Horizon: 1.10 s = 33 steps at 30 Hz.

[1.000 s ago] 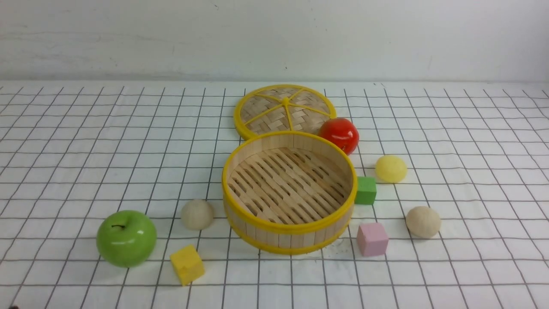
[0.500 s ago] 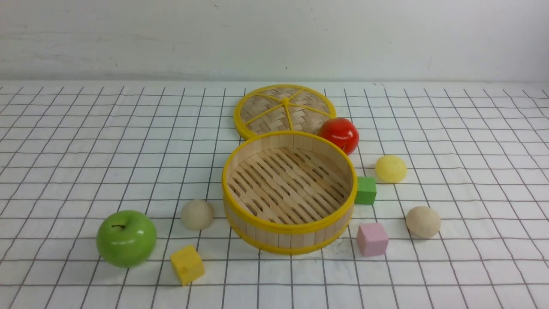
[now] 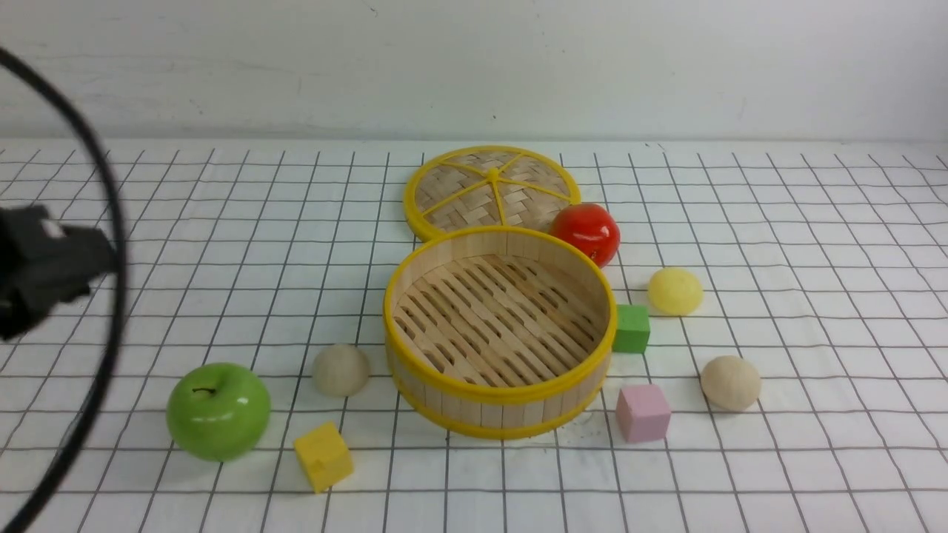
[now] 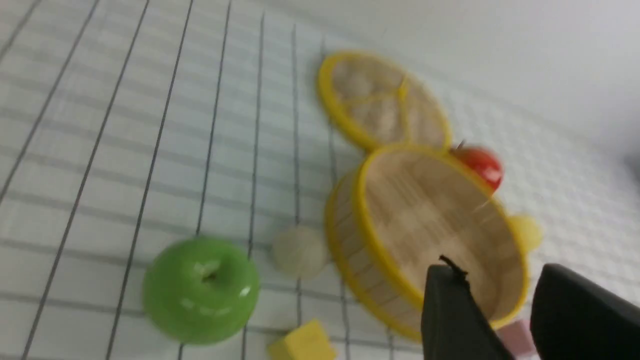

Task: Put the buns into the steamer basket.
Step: Use the left arm to grab a steamed stuffed bun

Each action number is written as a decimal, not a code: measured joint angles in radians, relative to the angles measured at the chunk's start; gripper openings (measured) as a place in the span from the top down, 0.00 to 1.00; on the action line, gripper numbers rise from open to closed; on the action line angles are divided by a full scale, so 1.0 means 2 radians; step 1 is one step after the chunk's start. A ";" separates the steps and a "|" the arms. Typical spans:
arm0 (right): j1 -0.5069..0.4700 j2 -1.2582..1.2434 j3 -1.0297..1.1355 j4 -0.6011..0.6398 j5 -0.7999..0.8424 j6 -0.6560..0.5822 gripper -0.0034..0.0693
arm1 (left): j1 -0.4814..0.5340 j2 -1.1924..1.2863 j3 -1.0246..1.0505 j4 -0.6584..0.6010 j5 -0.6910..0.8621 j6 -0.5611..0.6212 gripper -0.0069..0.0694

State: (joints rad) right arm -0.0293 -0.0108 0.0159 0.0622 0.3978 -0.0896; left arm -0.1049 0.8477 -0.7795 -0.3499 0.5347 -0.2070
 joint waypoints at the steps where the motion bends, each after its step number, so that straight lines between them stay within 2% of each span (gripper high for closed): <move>1: 0.000 0.000 0.000 0.000 0.000 0.000 0.62 | 0.000 0.010 0.000 -0.001 0.000 0.000 0.60; 5: 0.000 0.000 0.000 0.000 0.000 0.000 0.62 | 0.000 0.117 0.000 -0.029 -0.010 0.000 0.60; 9: 0.000 0.000 0.000 0.000 0.000 0.000 0.62 | 0.000 0.172 -0.004 -0.069 -0.036 0.024 0.60; 11: 0.000 0.000 0.000 0.000 0.000 0.000 0.62 | 0.000 0.220 -0.033 -0.100 -0.031 0.095 0.60; 15: 0.000 0.000 0.000 0.000 0.000 0.000 0.62 | 0.000 0.293 -0.106 -0.122 0.023 0.187 0.60; 21: 0.000 0.000 0.000 0.000 0.000 0.000 0.62 | 0.000 0.381 -0.193 -0.120 0.086 0.210 0.60; 23: 0.000 0.000 0.000 0.000 0.000 0.000 0.62 | -0.007 0.429 -0.245 -0.095 0.126 0.211 0.60; 27: 0.000 0.000 0.000 0.000 0.000 0.000 0.62 | -0.031 0.464 -0.293 -0.034 0.155 0.188 0.60; 28: 0.000 0.000 0.000 0.000 0.000 0.000 0.62 | -0.054 0.480 -0.315 0.015 0.164 0.159 0.60; 30: 0.000 0.000 0.000 0.000 0.000 0.000 0.62 | -0.075 0.495 -0.332 0.072 0.169 0.124 0.60; 31: 0.000 0.000 0.000 0.000 0.000 0.000 0.62 | -0.077 0.497 -0.332 0.072 0.169 0.120 0.60; 33: 0.000 0.000 0.000 0.000 0.000 0.000 0.62 | -0.097 0.515 -0.342 0.129 0.167 0.064 0.60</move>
State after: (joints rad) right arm -0.0293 -0.0108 0.0159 0.0622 0.3977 -0.0896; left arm -0.2994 1.8787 -1.4633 -0.0917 0.8678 -0.0786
